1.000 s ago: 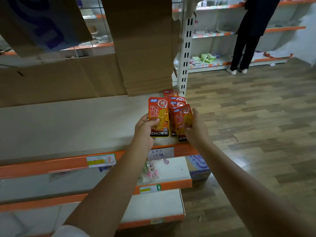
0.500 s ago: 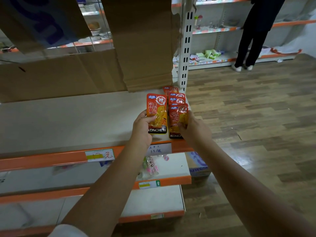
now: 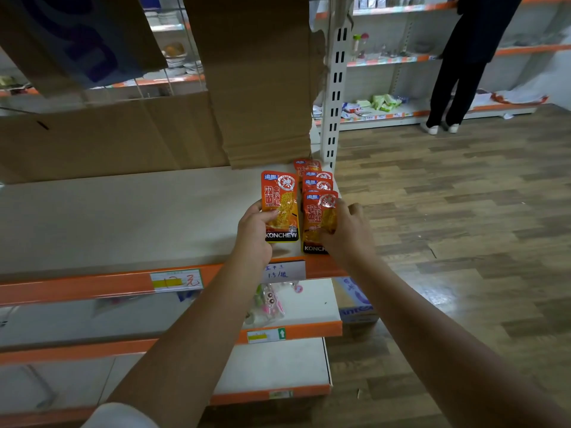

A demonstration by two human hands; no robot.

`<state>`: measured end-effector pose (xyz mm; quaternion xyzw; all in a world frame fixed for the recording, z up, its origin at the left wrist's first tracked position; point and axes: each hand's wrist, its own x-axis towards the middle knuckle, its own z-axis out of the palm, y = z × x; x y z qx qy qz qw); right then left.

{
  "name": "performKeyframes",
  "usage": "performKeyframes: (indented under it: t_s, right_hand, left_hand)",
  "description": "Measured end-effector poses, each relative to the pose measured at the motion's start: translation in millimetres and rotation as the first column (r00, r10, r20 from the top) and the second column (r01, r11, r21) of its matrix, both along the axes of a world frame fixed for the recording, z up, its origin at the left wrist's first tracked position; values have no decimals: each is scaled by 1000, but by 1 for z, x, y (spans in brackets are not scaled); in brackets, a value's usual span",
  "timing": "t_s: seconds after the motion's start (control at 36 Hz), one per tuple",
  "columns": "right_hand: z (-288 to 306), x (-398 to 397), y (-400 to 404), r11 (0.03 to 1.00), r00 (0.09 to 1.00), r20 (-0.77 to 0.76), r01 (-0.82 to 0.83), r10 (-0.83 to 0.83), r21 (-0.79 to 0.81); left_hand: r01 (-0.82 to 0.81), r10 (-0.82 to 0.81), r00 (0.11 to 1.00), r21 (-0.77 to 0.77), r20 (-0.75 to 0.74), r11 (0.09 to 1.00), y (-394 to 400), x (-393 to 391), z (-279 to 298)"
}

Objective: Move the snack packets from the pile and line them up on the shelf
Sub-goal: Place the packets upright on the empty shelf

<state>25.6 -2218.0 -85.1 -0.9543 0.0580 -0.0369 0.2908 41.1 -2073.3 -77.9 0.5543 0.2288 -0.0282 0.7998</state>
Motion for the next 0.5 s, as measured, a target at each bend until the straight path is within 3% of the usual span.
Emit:
performKeyframes:
  t_s: [0.19,0.5]
  right_hand:
    - [5,17,6,960,995,-8,96,-98,265]
    - [9,22,10,848,990,-45,140,-136,511]
  left_hand:
    - [-8,8,1000,-7,2,1000,-12,4,-3]
    - [77,-75,997,97,-25,992,-20,12,-2]
